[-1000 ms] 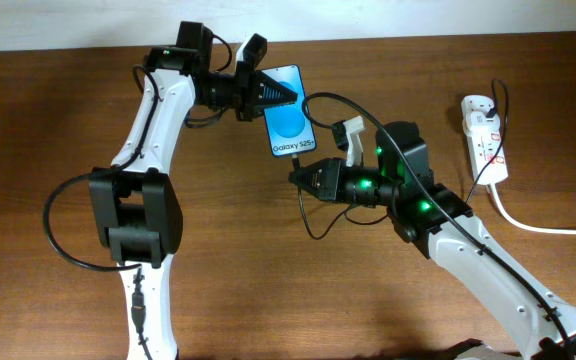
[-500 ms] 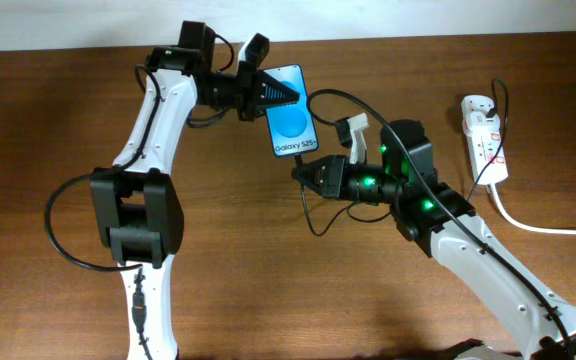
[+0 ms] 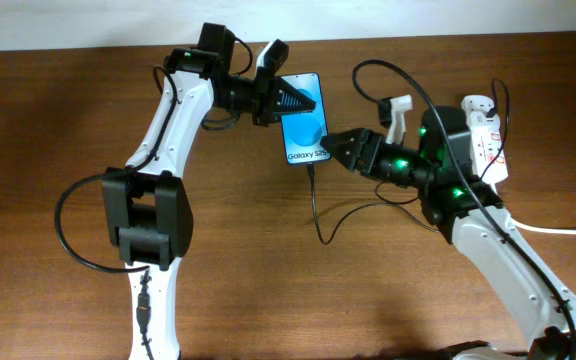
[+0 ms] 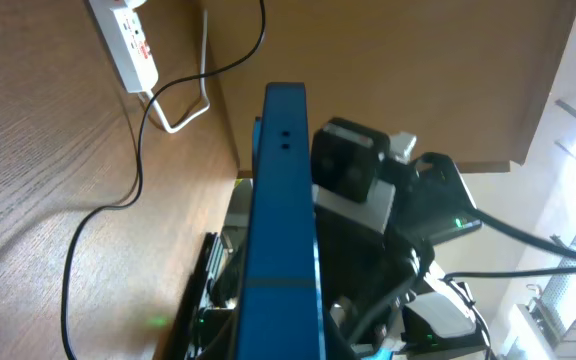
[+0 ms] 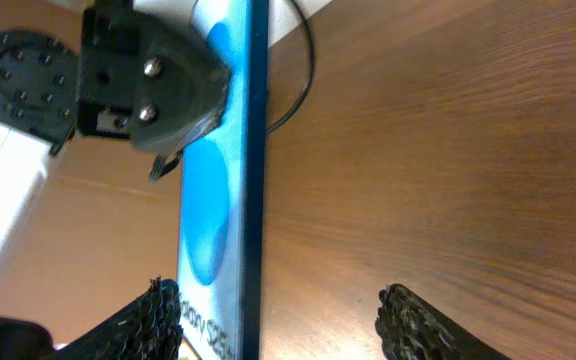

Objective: Plug charger to phone and switch on socket
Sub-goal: 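Lower the plugged phone onto the table and open the left gripper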

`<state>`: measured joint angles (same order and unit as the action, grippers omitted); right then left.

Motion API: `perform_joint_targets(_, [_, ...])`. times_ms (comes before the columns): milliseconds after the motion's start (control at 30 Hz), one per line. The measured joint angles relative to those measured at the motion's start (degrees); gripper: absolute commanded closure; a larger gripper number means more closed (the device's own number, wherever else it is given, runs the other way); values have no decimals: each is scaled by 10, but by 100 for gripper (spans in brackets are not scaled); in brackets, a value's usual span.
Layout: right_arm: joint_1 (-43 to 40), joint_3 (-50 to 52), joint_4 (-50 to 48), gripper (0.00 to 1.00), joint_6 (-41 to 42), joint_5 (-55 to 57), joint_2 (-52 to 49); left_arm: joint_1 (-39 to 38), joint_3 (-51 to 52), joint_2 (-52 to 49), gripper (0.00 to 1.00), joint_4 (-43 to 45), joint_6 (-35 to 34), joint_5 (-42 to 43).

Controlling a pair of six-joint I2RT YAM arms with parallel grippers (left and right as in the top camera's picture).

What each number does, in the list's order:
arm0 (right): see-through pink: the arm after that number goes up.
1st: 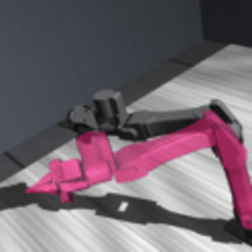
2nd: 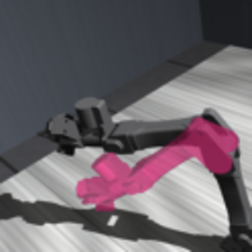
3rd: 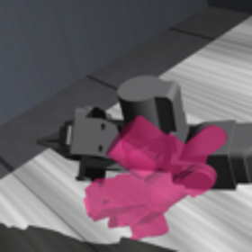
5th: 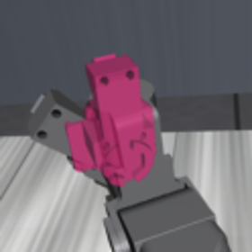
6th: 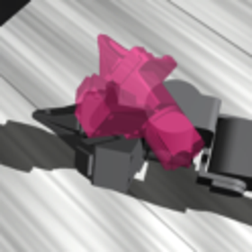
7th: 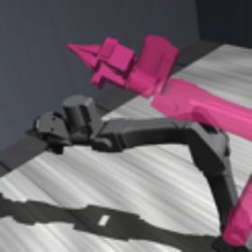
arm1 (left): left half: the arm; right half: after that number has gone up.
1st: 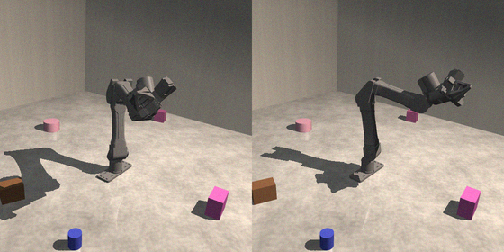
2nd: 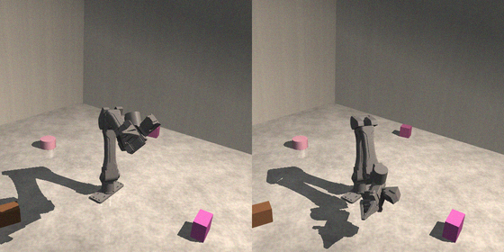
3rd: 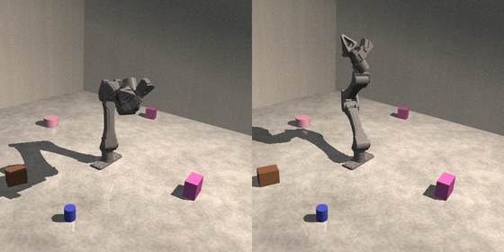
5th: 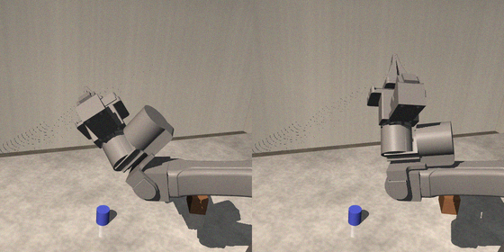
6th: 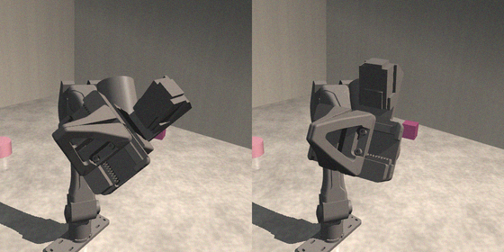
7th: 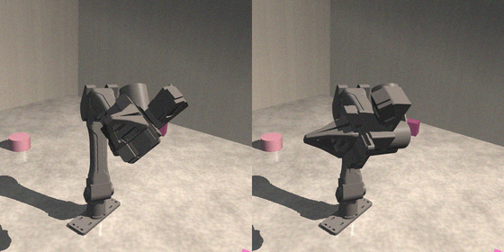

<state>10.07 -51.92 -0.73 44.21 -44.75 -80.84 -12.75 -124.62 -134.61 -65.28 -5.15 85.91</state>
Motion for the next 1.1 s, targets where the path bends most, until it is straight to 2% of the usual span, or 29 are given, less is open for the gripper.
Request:
perform_joint_targets(67, [-27,-4,58,4,-29,1,0,0,0,0,100,0,1,-33])
perform_joint_targets(100, [-33,-4,75,2,-41,3,0,0,0,0,100,0,5,-73])
perform_joint_targets(233, [-35,-60,304,2,-122,105,-1,0,0,0,100,-2,63,-281])
perform_joint_targets(267, [-35,-95,353,1,-142,143,-1,0,0,0,100,-2,83,-315])
perform_joint_targets(333, [-35,-123,383,2,-156,173,0,2,0,-12,100,-2,98,-329])
perform_joint_targets(433, [-35,-128,408,2,-162,189,0,11,2,-110,100,2,106,-354])
perform_joint_targets(533, [-35,-128,414,2,-170,192,0,29,2,-121,100,4,107,-368])
perform_joint_targets(600, [-35,-128,415,2,-172,193,0,36,2,-122,97,2,107,-371])
perform_joint_targets(667, [-35,-128,419,2,-173,193,0,36,2,-122,82,2,106,-373])
perform_joint_targets(800, [-35,-128,422,2,-187,193,0,35,2,-123,75,6,108,-443])
perform_joint_targets(933, [-35,-128,422,2,-192,193,0,35,2,-123,57,6,110,-474])
perform_joint_targets(1000, [-35,-128,423,2,-192,193,0,35,1,-123,53,5,113,-472])
perform_joint_targets(1100, [-35,-128,423,2,-192,193,0,35,-1,-122,50,4,114,-472])
